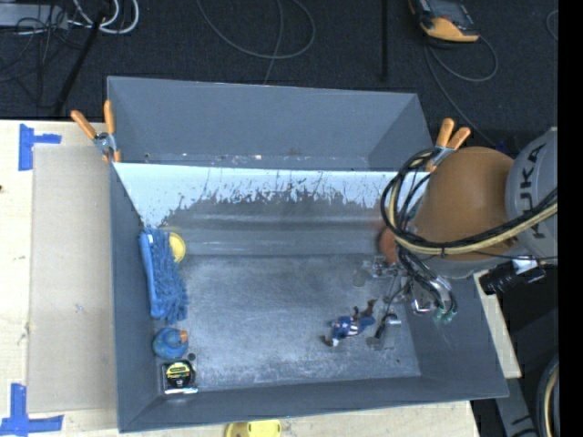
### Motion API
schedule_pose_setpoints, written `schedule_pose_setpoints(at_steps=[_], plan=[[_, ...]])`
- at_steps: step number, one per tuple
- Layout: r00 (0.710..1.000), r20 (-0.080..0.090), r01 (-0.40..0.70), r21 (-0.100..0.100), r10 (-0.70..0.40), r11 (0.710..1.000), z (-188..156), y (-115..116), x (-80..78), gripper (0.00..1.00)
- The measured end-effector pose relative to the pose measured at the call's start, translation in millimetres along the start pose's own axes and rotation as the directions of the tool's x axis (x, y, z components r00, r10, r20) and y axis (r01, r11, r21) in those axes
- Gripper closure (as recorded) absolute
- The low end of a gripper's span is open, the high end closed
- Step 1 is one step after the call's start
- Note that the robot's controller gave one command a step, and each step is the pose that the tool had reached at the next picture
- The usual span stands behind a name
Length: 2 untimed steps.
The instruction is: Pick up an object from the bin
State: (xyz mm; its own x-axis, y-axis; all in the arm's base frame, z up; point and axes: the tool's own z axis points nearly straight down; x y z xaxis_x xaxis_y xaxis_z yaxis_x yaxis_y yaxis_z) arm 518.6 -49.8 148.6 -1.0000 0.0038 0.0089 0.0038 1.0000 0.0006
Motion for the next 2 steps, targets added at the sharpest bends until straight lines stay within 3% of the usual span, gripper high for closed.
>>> schedule_pose_setpoints(at_steps=[1, 2], plan=[[1.0, 0.008, 0.002, 0.001, -0.002, 1.0, -4.5, 0.3, -1.6, 0.0], [0.995, 0.011, 0.096, 0.002, -0.096, 0.995, 63.9, -2.9, 15.1, 0.0]])
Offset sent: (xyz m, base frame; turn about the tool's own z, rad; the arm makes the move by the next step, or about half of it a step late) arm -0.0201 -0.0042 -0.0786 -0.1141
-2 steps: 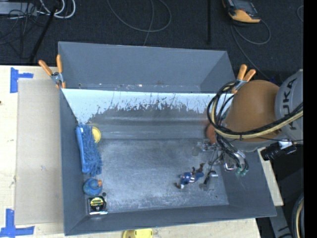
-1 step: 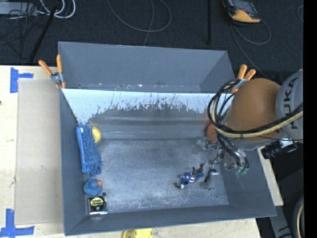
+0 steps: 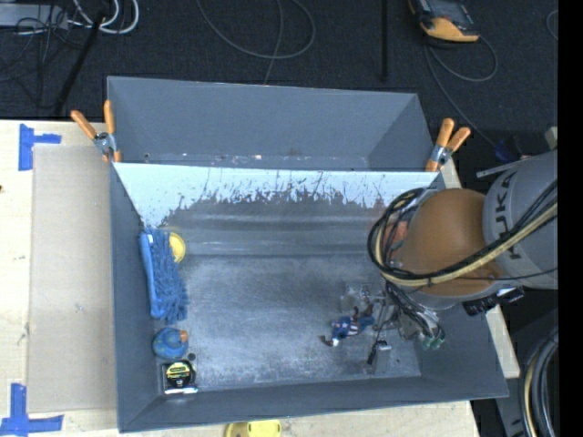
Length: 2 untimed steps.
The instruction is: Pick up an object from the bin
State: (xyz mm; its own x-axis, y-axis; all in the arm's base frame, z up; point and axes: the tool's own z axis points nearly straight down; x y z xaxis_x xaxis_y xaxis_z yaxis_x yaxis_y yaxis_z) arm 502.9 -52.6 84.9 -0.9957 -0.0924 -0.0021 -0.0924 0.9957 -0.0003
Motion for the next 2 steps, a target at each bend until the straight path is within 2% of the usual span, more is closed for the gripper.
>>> schedule_pose_setpoints(at_steps=[1, 2], plan=[[1.0, -0.006, -0.007, -0.002, 0.007, 1.0, -5.3, 1.6, 3.2, 0.0], [0.999, 0.001, 0.038, 0.0, -0.038, 0.999, -15.5, 14.5, -13.1, 0.0]])
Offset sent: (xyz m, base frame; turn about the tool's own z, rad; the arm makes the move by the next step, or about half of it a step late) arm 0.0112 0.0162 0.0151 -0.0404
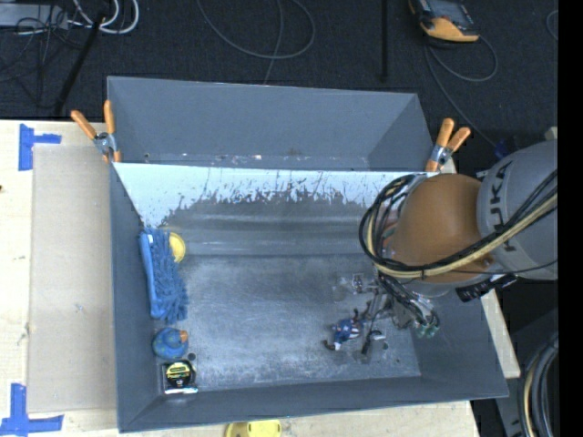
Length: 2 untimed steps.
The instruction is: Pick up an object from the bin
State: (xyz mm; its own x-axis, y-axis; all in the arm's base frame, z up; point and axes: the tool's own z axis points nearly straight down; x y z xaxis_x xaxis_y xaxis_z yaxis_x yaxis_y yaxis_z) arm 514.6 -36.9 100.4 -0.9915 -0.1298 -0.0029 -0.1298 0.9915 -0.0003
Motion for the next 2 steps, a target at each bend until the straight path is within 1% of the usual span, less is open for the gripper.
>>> schedule_pose_setpoints(at_steps=[1, 2], plan=[[0.989, -0.007, -0.147, -0.001, 0.147, 0.989, 32.6, -9.4, 10.4, 0.0], [0.992, -0.005, -0.127, 0.0, 0.127, 0.992, 31.2, -23.6, 21.0, 1.0]])
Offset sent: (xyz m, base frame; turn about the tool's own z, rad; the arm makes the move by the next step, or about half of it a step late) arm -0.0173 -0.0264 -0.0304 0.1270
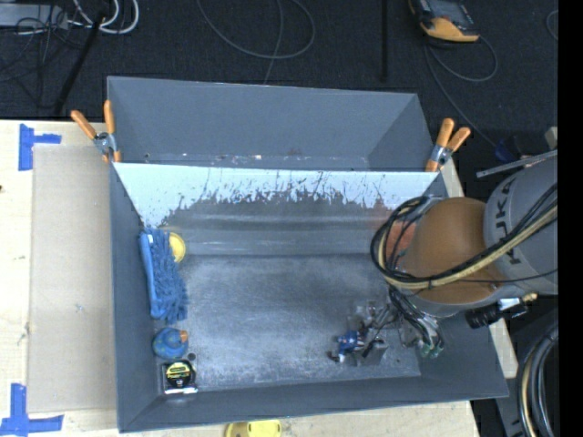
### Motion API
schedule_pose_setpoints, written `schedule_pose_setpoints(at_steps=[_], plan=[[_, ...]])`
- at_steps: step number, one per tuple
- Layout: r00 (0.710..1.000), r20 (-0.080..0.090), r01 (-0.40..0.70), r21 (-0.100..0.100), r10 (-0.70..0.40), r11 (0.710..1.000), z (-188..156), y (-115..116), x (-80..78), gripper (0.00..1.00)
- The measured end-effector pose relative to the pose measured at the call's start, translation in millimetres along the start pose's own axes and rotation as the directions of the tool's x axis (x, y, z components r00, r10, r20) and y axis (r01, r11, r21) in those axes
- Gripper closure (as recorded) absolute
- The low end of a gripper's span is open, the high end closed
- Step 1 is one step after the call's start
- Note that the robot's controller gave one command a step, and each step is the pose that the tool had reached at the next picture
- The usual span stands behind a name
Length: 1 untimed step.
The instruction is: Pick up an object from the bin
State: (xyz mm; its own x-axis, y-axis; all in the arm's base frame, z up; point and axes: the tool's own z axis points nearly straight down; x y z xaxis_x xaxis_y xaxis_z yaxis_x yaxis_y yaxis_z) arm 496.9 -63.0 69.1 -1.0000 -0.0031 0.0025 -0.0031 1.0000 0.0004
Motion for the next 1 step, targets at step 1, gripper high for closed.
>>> schedule_pose_setpoints(at_steps=[1], plan=[[1.0, 0.0, 0.001, 0.0, -0.001, 1.0, 0.0, 0.0, 0.0, 1.0]])
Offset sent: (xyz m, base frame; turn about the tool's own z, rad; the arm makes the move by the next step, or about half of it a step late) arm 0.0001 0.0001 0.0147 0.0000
